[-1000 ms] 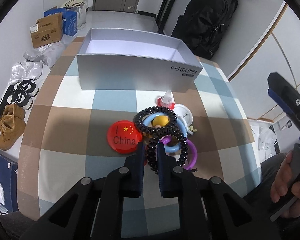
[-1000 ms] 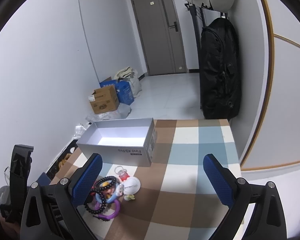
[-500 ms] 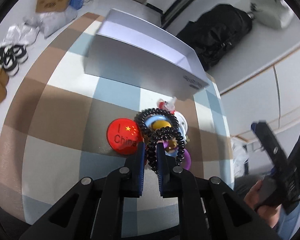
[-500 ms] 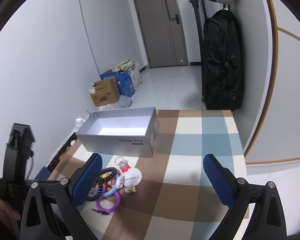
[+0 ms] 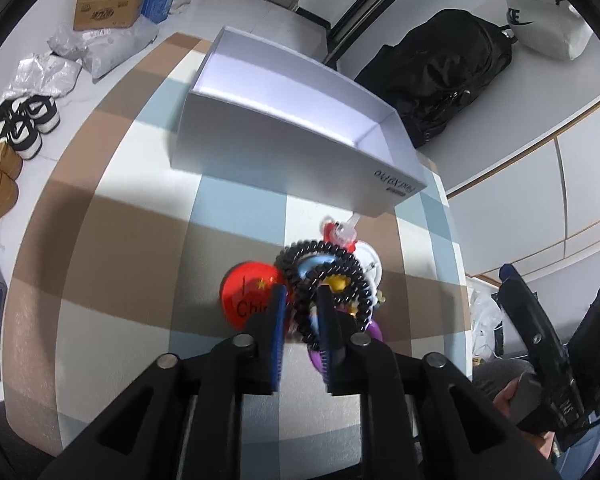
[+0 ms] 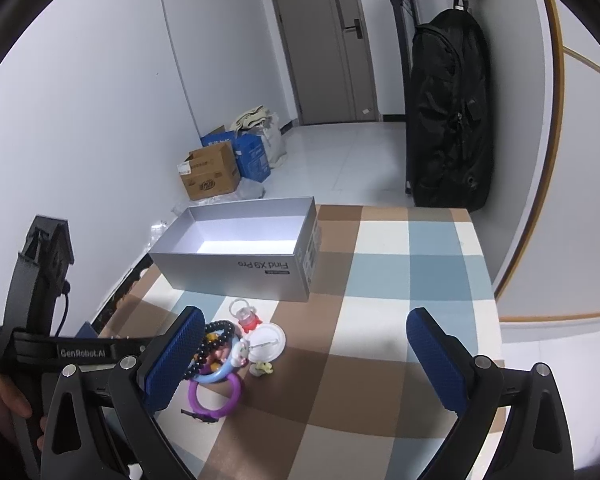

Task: Organize jewelry
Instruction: 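Lower the left gripper onto the black bead bracelet and close it, then lift the black bead bracelet with the left gripper toward the silver box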

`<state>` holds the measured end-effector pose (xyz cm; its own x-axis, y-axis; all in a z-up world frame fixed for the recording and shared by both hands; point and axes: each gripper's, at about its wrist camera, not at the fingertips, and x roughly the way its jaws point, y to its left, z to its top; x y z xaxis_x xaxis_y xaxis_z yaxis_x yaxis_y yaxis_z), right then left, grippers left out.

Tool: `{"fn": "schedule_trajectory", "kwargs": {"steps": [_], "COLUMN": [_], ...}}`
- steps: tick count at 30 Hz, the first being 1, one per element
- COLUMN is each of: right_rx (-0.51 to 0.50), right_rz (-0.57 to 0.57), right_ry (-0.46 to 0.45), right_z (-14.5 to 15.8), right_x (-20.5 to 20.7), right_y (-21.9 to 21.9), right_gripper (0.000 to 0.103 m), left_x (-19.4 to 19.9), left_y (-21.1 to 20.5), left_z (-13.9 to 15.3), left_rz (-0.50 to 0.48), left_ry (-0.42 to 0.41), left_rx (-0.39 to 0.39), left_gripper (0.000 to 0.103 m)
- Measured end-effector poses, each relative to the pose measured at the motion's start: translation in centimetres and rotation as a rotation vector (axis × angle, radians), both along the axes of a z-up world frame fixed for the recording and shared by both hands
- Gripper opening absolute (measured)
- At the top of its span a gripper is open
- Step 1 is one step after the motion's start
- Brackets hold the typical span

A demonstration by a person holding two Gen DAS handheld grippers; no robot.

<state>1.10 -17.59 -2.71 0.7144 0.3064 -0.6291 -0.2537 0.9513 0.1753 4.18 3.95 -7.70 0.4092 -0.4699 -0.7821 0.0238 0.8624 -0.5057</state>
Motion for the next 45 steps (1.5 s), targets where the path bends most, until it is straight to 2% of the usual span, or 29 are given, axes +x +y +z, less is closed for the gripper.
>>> {"fn": "schedule_trajectory", "kwargs": {"steps": [1,2,8,9,10,12,15,21,26,31,34,37,39,43,45], "right_rx": [-0.001,-0.003,-0.005,-0.007,-0.009,-0.010,-0.006,-0.015,0.003,0.093,0.117,0.088,0.070,0.026,0.019], "right_rz": [0.001,0.003,0.010,0.012,0.013,0.013,0.012,0.025,0.047,0.156,0.235,0.303,0.341,0.364,0.369], "right_ry": [0.001,0.002,0.008,0.009,0.009,0.008,0.011,0.008,0.029,0.097,0.127,0.155,0.180,0.220,0.249], "right_z": [0.0,-0.1,-0.3,-0.3,-0.3,-0.3,-0.3,-0.5,-0.7,-1.2,-1.6,-2.3,-3.0,-4.1,-4.6], "right_x": [0.0,0.0,-0.1,0.0,0.0,0.0,0.0,-0.1,-0.2,-0.5,-1.0,-1.4,-1.5,-1.1,-0.8], "right_y": [0.0,0.1,0.3,0.3,0.4,0.4,0.5,0.9,1.1,2.2,3.8,5.9,7.1,9.1,9.6], "right_gripper": [0.102,0.102,0.102,0.102,0.102,0.102,0.102,0.102,0.102,0.101,0.096,0.085,0.073,0.062,0.049], "left_x": [0.1,0.1,0.5,0.5,0.4,0.4,0.2,0.2,0.5,0.3,-0.1,-0.3,-0.4,-0.5,-0.5], "left_y": [-0.2,-0.6,-1.2,-1.2,-1.2,-1.4,-1.5,-0.8,1.4,2.5,3.1,3.7,3.9,4.2,4.3], "left_z": [0.1,0.2,0.0,0.0,0.1,0.4,0.8,1.7,2.2,3.5,4.0,4.5,4.8,5.1,5.1], "left_rz": [-0.005,-0.022,-0.041,-0.045,-0.046,-0.062,-0.068,-0.044,0.040,0.105,0.127,0.137,0.137,0.125,0.119], "left_ry": [-0.011,-0.024,-0.037,-0.038,-0.047,-0.064,-0.086,-0.110,-0.105,-0.155,-0.179,-0.199,-0.214,-0.235,-0.239], "left_rx": [0.008,0.021,0.068,0.068,0.081,0.114,0.122,0.069,-0.054,-0.121,-0.137,-0.142,-0.137,-0.126,-0.129], "left_gripper": [0.026,0.030,0.031,0.028,0.018,0.008,0.005,0.005,0.005,0.005,0.005,0.005,0.005,0.005,0.005]}}
